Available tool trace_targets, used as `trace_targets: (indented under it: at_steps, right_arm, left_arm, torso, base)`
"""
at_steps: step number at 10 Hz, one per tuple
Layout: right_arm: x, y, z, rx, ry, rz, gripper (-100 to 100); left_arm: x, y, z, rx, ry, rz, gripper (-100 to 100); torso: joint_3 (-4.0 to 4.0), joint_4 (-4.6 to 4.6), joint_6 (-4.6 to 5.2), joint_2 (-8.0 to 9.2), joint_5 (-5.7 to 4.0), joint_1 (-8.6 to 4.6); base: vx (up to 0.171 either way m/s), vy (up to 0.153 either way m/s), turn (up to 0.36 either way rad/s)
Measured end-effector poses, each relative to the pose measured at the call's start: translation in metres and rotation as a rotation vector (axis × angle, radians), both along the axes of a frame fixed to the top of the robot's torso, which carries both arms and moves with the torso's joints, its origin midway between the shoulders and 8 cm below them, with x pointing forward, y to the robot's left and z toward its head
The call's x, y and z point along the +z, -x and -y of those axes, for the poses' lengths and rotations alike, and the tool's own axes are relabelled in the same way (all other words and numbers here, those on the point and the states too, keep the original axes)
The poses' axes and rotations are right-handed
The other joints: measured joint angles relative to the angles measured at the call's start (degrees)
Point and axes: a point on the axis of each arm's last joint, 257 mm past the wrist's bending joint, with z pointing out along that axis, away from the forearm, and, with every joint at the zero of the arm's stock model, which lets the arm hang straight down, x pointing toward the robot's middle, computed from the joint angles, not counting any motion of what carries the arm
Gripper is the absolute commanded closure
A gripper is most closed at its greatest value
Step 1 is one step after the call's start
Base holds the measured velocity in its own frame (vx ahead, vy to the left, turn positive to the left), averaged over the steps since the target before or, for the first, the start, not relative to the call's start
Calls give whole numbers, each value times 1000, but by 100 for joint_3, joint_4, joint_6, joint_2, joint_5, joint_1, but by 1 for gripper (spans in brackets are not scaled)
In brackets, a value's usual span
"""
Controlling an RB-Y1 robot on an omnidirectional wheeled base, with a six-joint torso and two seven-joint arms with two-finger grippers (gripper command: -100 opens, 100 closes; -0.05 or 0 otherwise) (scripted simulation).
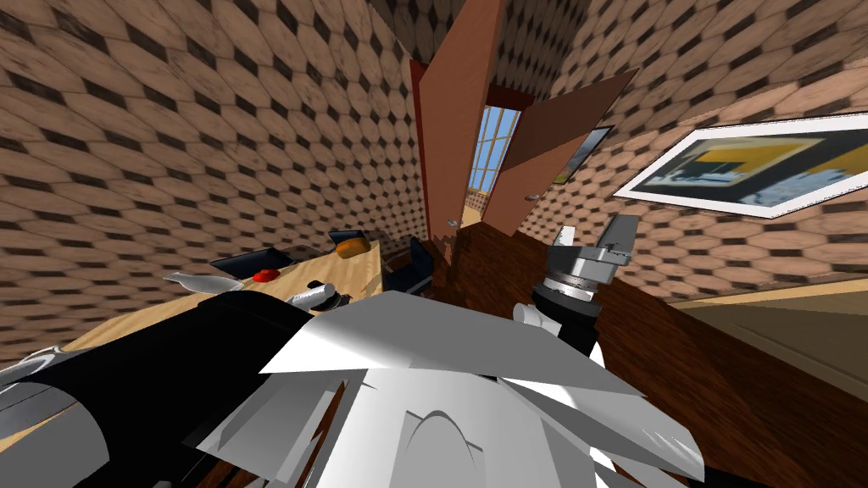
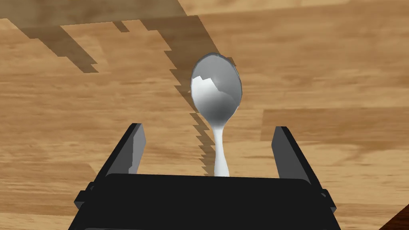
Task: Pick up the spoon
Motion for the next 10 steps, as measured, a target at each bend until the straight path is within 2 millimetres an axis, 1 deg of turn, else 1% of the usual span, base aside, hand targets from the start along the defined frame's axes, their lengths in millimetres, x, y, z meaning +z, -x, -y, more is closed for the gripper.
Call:
trace_targets:
  at_steps: [2,3,4,5,6,8,9,10]
  right_arm:
    - [0,0,0,0,0,0,0]
    - [0,0,0,0,0,0,0]
    - [0,0,0,0,0,0,0]
    - [0,0,0,0,0,0,0]
    - [0,0,0,0,0,0,0]
    - [0,0,0,0,0,0,0]
    - [0,0,0,0,0,0,0]
    - [0,0,0,0,0,0,0]
  left_arm:
    - [-1,27,-1,-21,-11,-90,-100]
    - [-5,47,-3,-31,-17,-144,-100]
    - [-3,60,-6,-42,-22,-179,-100]
    - [-3,61,-6,-43,-22,-183,0]
    - [-3,61,-6,-43,-22,-182,-100]
    - [-18,68,3,-40,-21,-185,-100]
    - [-24,69,5,-37,-21,-185,-100]
    - [-25,69,5,-39,-22,-184,100]
  torso:
    - [2,1,0,3,2,5]
    - [3,1,1,5,2,7]
    - [2,1,-1,3,1,7]
    - [-1,0,-2,-2,0,-4]
    - [-3,-1,-2,-5,-2,-13]
    - [-4,-1,-2,-6,1,2]
    - [-4,-1,-1,-8,2,5]
    - [-4,-1,-1,-7,-1,-8]
  base:
    - [-28,63,-169]
    - [-23,66,-128]
    - [-10,30,-18]
    - [-2,6,2]
    - [-3,37,-21]
    - [-2,61,-18]
    - [-4,19,-11]
    - [0,0,0]
